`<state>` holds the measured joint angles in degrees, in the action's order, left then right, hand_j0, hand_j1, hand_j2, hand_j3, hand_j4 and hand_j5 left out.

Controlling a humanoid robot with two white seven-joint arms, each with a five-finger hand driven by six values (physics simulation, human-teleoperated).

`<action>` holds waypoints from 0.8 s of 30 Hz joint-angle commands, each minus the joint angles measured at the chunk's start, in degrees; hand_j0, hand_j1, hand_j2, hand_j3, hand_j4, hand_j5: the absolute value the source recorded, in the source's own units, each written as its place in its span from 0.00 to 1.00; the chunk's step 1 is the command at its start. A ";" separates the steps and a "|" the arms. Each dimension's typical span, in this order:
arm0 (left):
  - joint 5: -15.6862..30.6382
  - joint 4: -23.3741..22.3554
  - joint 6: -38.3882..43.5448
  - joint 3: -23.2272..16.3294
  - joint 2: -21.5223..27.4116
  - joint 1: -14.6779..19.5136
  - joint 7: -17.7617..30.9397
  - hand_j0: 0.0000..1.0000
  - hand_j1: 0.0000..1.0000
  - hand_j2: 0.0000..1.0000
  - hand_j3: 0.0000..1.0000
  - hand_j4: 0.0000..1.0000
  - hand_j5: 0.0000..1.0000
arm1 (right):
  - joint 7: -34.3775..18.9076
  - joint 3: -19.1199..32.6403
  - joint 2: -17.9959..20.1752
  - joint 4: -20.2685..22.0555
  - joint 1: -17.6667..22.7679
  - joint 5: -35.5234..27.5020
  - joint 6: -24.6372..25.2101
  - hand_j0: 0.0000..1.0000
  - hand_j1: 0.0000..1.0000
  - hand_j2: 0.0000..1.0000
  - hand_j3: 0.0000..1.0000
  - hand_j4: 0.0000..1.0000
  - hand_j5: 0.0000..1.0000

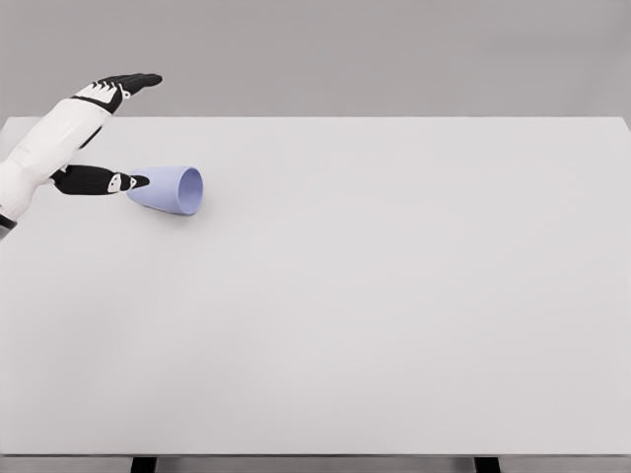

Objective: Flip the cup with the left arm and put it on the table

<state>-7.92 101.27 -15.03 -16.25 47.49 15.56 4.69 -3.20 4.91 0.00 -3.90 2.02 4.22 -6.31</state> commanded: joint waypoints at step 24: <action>-0.61 -0.02 -0.08 -4.84 5.59 -1.76 -0.03 1.00 1.00 1.00 1.00 1.00 1.00 | -0.05 0.02 0.00 -0.14 0.00 0.00 0.07 1.00 1.00 1.00 1.00 1.00 1.00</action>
<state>-8.62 101.27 -15.12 -20.17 52.76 13.80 4.69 -3.24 4.92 0.00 -4.02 2.02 4.22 -6.32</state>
